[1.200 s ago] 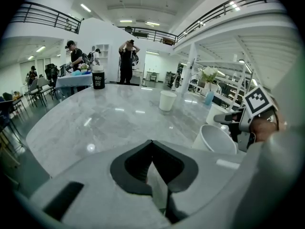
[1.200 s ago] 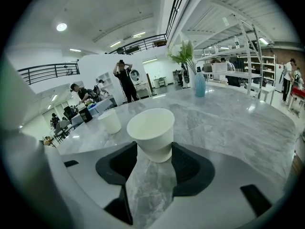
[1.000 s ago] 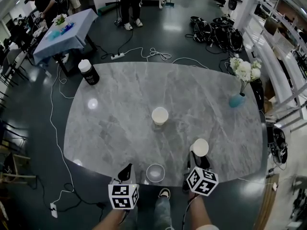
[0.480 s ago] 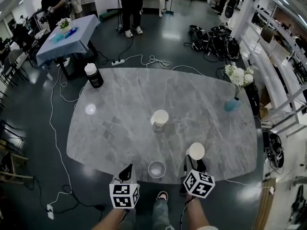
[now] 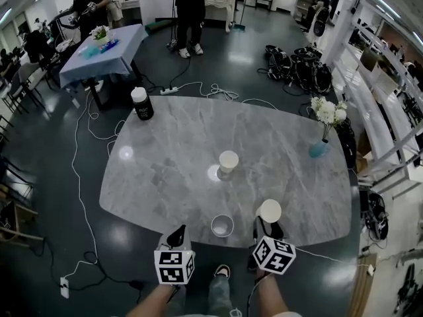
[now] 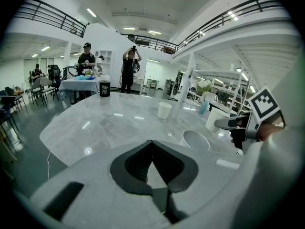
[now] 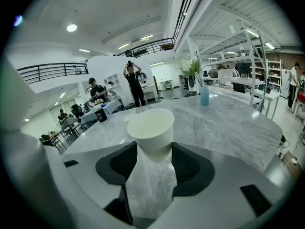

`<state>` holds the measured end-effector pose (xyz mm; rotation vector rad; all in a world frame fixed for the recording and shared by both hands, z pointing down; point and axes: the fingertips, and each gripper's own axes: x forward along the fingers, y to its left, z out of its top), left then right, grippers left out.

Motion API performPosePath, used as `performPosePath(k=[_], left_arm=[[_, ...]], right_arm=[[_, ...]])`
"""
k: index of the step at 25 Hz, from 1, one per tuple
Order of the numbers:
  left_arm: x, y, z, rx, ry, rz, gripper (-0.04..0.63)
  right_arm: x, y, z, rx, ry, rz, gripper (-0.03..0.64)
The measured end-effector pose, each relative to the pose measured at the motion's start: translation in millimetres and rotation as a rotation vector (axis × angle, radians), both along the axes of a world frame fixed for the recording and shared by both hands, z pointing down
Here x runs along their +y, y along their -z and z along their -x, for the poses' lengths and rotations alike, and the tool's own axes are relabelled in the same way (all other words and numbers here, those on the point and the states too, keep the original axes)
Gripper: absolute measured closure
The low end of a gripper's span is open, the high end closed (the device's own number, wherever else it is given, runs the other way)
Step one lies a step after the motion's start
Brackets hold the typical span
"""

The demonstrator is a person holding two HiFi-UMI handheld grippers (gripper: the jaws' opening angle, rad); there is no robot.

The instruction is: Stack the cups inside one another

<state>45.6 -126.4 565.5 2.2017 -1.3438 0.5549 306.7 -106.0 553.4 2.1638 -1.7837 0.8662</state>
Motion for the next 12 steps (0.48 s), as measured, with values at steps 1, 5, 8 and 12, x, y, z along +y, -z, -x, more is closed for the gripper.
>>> performPosePath(k=[1, 5, 8, 12], left_arm=[[2, 1, 1, 0.003, 0.002, -0.002, 0.601], [9, 7, 6, 0.016, 0.002, -0.012, 0.601], [12, 14, 9, 0.025, -0.002, -0.022, 0.601], [18, 24, 13, 0.036, -0.008, -0.04, 0.601]], right_arm=[[3, 2, 3, 0.001, 0.005, -0.001, 0.411], [10, 10, 17, 0.009, 0.026, -0.008, 0.411], [15, 17, 27, 0.013, 0.038, -0.015, 0.411], [24, 25, 41, 0.015, 0.051, -0.023, 0.411]])
